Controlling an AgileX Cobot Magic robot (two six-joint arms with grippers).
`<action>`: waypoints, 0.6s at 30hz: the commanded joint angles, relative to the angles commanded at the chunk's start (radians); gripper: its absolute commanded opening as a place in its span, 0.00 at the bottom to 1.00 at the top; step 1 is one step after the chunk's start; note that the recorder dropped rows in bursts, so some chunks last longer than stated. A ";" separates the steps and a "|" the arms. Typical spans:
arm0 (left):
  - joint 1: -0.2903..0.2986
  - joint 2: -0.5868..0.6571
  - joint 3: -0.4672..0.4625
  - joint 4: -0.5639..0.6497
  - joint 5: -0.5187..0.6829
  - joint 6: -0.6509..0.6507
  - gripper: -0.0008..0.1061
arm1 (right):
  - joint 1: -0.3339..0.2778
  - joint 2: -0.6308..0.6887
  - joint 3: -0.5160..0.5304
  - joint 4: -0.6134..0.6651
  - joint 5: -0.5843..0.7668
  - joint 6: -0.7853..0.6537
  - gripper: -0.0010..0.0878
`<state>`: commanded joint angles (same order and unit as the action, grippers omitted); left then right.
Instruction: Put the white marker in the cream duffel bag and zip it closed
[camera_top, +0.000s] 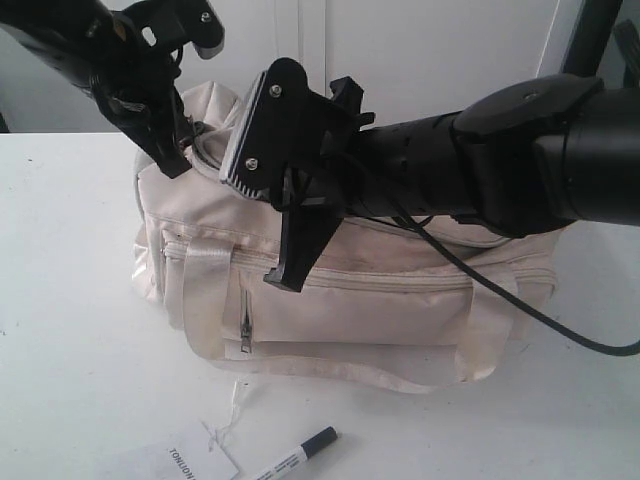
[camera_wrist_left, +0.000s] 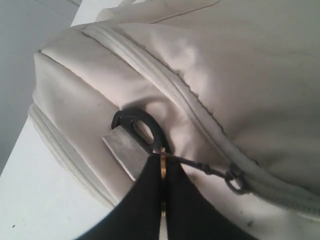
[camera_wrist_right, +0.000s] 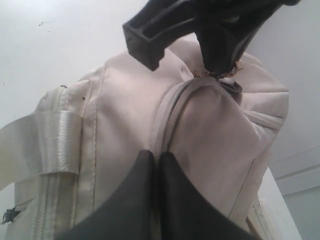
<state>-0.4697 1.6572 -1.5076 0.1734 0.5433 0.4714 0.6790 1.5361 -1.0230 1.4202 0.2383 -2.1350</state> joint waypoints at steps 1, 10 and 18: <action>0.000 0.002 0.000 0.000 -0.007 0.000 0.01 | 0.000 0.000 0.000 0.000 0.000 0.000 0.01; 0.000 0.034 0.000 0.000 -0.065 0.000 0.01 | 0.000 0.000 0.000 0.000 0.008 0.000 0.01; 0.000 0.071 0.000 0.000 -0.135 0.000 0.01 | 0.000 0.000 0.000 -0.003 0.052 0.000 0.01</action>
<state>-0.4697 1.7285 -1.5076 0.1734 0.4079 0.4714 0.6790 1.5361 -1.0230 1.4174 0.2905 -2.1350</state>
